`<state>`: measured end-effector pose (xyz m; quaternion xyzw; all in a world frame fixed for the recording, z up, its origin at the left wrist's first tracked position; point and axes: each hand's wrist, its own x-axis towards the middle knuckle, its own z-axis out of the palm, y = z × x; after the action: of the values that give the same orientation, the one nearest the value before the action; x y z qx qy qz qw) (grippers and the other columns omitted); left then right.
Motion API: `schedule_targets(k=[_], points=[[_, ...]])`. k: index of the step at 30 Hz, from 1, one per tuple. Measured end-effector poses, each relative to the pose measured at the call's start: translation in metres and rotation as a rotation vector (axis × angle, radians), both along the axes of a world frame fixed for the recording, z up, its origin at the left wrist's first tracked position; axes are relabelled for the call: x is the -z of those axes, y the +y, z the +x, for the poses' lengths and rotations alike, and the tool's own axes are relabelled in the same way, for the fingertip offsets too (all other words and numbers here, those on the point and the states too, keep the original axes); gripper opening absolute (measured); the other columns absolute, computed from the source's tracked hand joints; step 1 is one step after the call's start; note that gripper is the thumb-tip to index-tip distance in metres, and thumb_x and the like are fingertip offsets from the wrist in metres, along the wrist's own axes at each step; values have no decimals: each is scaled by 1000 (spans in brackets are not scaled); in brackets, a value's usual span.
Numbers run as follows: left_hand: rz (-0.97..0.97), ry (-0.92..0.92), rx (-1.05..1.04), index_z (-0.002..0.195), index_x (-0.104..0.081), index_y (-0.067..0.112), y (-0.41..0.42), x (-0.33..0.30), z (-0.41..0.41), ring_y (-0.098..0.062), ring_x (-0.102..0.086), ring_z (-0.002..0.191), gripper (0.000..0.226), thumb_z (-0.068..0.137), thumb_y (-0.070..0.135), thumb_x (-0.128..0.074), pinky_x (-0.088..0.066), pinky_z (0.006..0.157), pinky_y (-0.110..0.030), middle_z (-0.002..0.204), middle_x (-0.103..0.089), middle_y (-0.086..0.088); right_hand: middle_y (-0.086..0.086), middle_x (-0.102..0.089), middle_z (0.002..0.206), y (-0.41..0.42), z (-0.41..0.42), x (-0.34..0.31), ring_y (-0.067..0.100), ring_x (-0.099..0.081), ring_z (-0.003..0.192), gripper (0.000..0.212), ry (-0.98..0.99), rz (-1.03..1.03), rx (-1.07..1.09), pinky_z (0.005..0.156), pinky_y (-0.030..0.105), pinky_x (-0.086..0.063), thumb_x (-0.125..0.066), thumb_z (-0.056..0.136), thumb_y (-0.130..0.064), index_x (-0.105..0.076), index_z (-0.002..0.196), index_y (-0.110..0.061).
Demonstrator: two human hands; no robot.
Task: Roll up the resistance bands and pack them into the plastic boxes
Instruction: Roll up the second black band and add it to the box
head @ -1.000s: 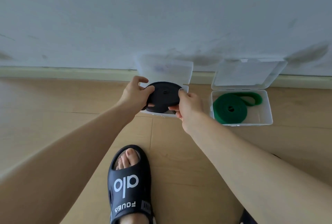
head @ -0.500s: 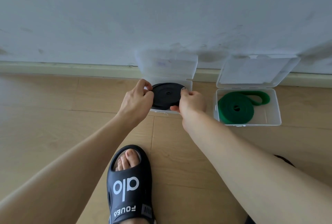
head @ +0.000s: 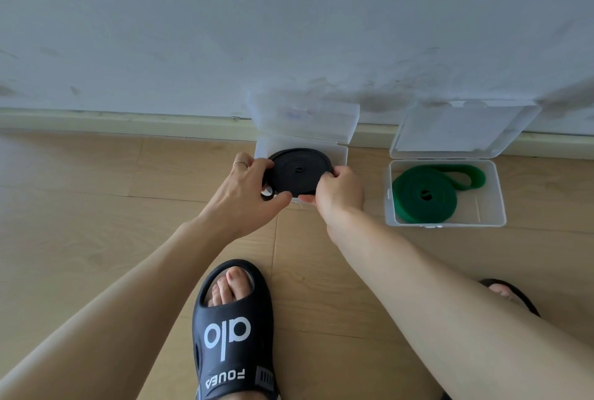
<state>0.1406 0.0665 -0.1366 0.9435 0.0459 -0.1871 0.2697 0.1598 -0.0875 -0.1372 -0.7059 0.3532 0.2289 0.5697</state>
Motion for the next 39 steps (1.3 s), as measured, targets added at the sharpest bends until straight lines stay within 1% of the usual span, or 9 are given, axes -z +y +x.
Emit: schedule_targets(k=[3, 10, 14, 17, 23, 27, 29, 34, 39], points=[[9, -79, 6, 125, -53, 21, 3, 0, 3, -15, -57, 94, 51, 84, 43, -75, -48, 82, -28, 112, -53, 1, 8, -61, 128, 0, -6, 1, 14, -69, 57, 30, -31, -26, -50, 36, 11, -38, -33, 109, -11, -48, 135, -8], [109, -161, 84, 101, -59, 26, 9, 2, 4, -20, -60, 86, 32, 82, 49, -70, -54, 73, -38, 93, -63, 7, 7, -57, 134, -4, -9, 5, 9, -69, 60, 35, -76, -86, -189, 38, 11, -38, -37, 108, -11, -38, 144, -10], [151, -148, 143, 108, -65, 28, 21, -4, 9, -16, -53, 107, 25, 84, 35, -68, -40, 90, -30, 90, -63, 10, 5, -55, 124, -7, -11, 3, 19, -73, 77, 33, -92, -103, -284, 52, 25, -41, -41, 107, -15, -33, 138, -14], [51, -28, 165, 107, -68, 29, 27, -6, 14, -9, -60, 94, 21, 86, 30, -68, -46, 80, -25, 100, -63, 10, 9, -59, 112, -14, -6, 1, 30, -71, 97, 32, -62, -166, -462, 64, 32, -47, -55, 99, -21, -31, 120, -18], [83, -15, 289, 104, -75, 24, 30, -9, 26, -5, -63, 86, 25, 86, 40, -74, -55, 85, -34, 97, -65, 10, 8, -59, 116, -18, -2, -5, 28, -59, 96, 59, -105, -347, -712, 67, 34, -45, -79, 87, -37, -44, 126, -10], [78, 23, 410, 111, -72, 27, 39, -12, 29, 7, -59, 89, 26, 87, 37, -75, -46, 80, -17, 107, -62, 14, 10, -58, 114, -19, -3, -1, 27, -55, 93, 58, -169, -428, -724, 68, 35, -44, -80, 88, -40, -49, 123, -6], [92, 7, 430, 110, -70, 30, 41, -11, 31, 4, -59, 89, 23, 89, 36, -75, -41, 75, -14, 107, -63, 14, 11, -59, 110, -20, -3, 1, 28, -58, 92, 56, -194, -443, -738, 69, 39, -48, -80, 87, -42, -51, 118, -5], [182, -84, 459, 87, -56, 27, 33, -6, 36, -18, -65, 78, 22, 87, 38, -75, -52, 71, -36, 91, -58, 8, 6, -52, 98, -19, 1, 1, 25, -54, 86, 55, -168, -476, -767, 68, 36, -44, -79, 88, -44, -53, 115, -4], [245, -21, 468, 74, -59, 30, 30, -6, 41, -13, -59, 77, 18, 87, 37, -68, -41, 63, -29, 83, -54, 12, 5, -52, 94, -20, 1, 3, 22, -52, 82, 53, -173, -480, -760, 63, 31, -39, -78, 89, -45, -56, 112, -3]])
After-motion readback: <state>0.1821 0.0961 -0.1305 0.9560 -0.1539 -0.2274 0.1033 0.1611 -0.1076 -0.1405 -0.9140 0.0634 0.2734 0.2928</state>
